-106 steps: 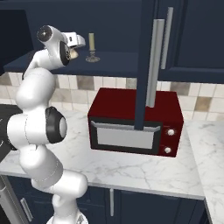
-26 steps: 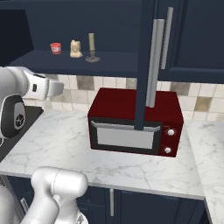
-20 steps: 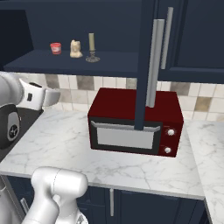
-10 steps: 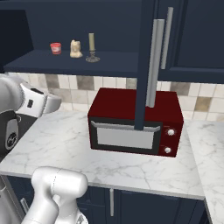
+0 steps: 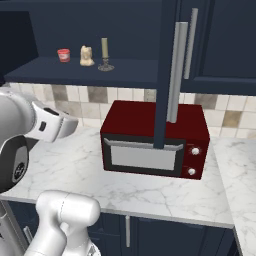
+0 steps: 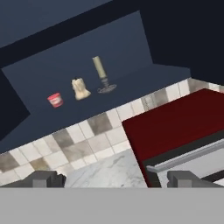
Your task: Pick the candle and candle from the dining table and place them in the open cabinet. Close the cabinet after placing the objects.
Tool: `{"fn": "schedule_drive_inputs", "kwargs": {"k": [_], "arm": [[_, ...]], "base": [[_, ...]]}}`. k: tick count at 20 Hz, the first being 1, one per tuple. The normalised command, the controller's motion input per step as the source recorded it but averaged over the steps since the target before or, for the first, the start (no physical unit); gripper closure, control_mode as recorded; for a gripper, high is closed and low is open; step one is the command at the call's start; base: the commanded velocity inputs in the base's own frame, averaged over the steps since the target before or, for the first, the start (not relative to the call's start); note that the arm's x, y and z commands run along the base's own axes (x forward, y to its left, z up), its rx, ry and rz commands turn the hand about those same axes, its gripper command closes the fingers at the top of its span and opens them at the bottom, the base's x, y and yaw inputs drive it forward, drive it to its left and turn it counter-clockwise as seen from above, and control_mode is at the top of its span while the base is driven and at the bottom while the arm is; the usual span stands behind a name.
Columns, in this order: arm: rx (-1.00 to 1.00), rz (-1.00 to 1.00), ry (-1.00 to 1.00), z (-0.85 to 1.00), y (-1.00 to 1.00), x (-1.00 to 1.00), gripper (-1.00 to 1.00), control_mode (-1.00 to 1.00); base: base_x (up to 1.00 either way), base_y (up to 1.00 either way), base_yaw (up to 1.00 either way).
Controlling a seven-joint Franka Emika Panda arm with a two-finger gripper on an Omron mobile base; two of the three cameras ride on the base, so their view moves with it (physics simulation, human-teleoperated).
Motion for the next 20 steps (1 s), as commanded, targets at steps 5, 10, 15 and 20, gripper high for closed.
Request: {"fn": "schedule_drive_inputs", "kwargs": {"k": [5,10,15,20], "arm": [[0.06,-0.02,0.0,0.0,-0.21,-0.35,-1.0,-1.0],[0.06,-0.08,0.03,0.0,-0.45,-0.18,-1.0,-1.0],[0.07,-0.08,0.03,-0.02,-0.5,-0.18,-1.0,-1.0],[0.07,-0.09,0.0,-0.02,-0.37,-0.31,-1.0,-1.0]], "base": [[0.0,0.0,0.0],[0.0,0.0,0.0],[0.0,0.0,0.0],[0.0,0.0,0.0]]}}
